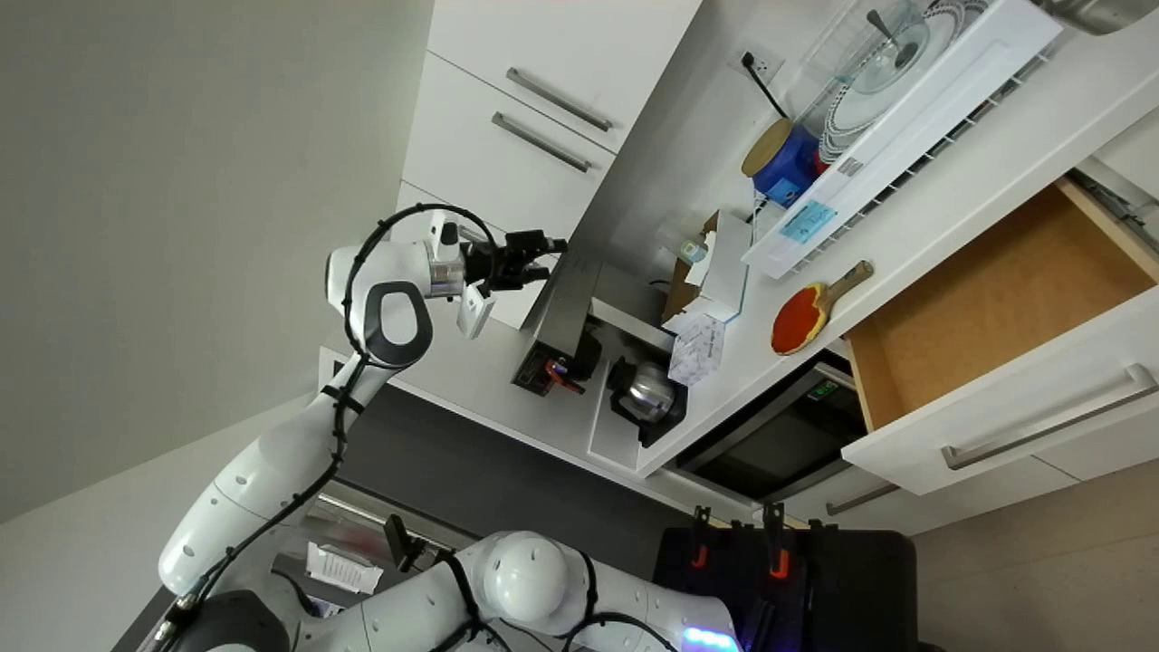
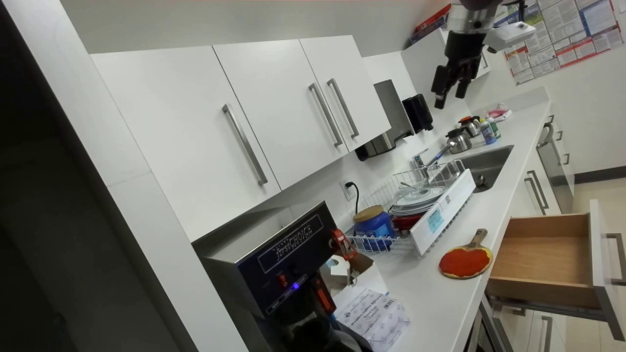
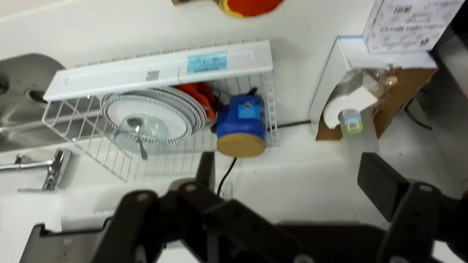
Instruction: Open the top right cabinet door
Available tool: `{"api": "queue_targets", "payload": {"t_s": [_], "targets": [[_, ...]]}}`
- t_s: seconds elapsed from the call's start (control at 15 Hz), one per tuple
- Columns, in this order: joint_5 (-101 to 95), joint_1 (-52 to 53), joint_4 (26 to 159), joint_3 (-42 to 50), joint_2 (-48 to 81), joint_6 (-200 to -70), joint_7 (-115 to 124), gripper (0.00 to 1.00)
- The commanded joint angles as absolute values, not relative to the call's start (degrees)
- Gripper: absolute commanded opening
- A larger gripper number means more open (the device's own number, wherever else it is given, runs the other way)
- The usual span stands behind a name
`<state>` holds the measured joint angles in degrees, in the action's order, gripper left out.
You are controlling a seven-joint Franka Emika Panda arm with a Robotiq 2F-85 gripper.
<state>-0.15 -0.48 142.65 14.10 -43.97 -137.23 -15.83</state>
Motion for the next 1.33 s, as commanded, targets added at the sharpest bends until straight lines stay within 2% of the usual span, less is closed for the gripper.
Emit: {"api": "queue_targets", "payload": {"t_s": [0.0,0.33,0.53,1.0,1.07,1.27], "targets": [[4.28,3.01,139.24,13.98,-35.93,-151.96,-14.49,1.00],[9.46,12.23,131.94,16.96,-25.43,-171.03,-17.52,1.00],[11.91,19.99,125.48,22.30,-19.50,-177.68,-19.99,1.00],[18.05,38.80,115.21,39.78,-11.48,-179.26,-27.24,1.00],[15.41,35.03,118.41,36.24,-13.86,-179.09,-24.50,1.00],[16.14,37.80,116.79,39.05,-12.30,-179.09,-25.39,1.00]]}}
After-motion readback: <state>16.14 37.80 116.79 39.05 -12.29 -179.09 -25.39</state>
